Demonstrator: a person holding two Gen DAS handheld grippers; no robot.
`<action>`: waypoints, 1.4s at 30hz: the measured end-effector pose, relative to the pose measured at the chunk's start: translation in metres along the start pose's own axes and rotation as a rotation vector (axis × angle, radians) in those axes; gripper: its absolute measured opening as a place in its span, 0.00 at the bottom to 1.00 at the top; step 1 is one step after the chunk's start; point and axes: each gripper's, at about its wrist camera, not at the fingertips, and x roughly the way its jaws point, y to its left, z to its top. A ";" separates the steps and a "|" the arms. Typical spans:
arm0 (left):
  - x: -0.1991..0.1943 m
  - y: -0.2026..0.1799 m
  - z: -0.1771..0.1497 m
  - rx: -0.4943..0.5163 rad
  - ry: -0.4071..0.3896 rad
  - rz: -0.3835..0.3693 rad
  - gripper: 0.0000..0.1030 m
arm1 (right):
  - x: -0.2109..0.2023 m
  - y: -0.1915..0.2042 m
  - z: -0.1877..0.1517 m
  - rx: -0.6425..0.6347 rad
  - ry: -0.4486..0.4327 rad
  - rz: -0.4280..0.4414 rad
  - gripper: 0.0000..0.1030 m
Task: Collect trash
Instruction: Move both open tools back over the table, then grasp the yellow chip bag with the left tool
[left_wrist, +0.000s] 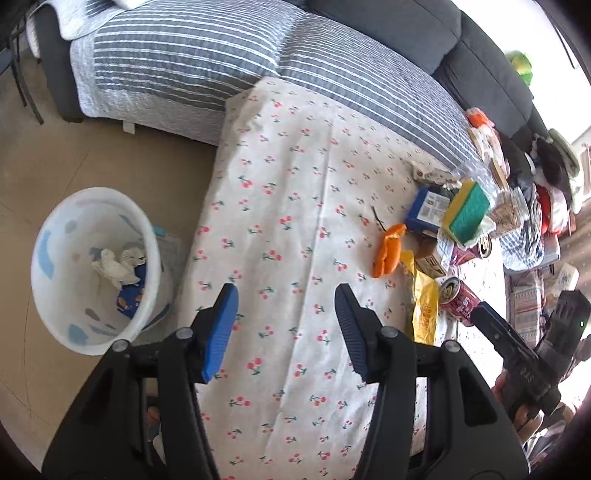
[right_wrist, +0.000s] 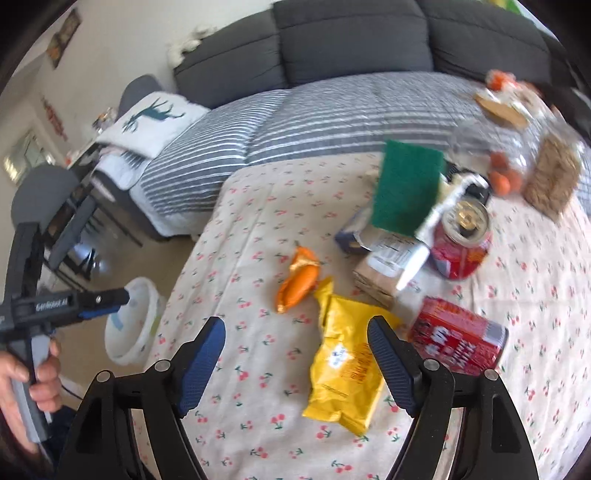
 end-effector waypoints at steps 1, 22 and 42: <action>0.005 -0.013 -0.002 0.026 0.009 0.005 0.54 | 0.003 -0.015 -0.001 0.050 0.022 -0.016 0.78; 0.121 -0.162 -0.062 0.230 0.237 0.000 0.53 | -0.025 -0.107 0.009 0.243 -0.024 -0.101 0.78; 0.053 -0.125 -0.040 0.216 0.092 -0.106 0.03 | -0.016 -0.091 0.068 0.102 -0.170 -0.128 0.78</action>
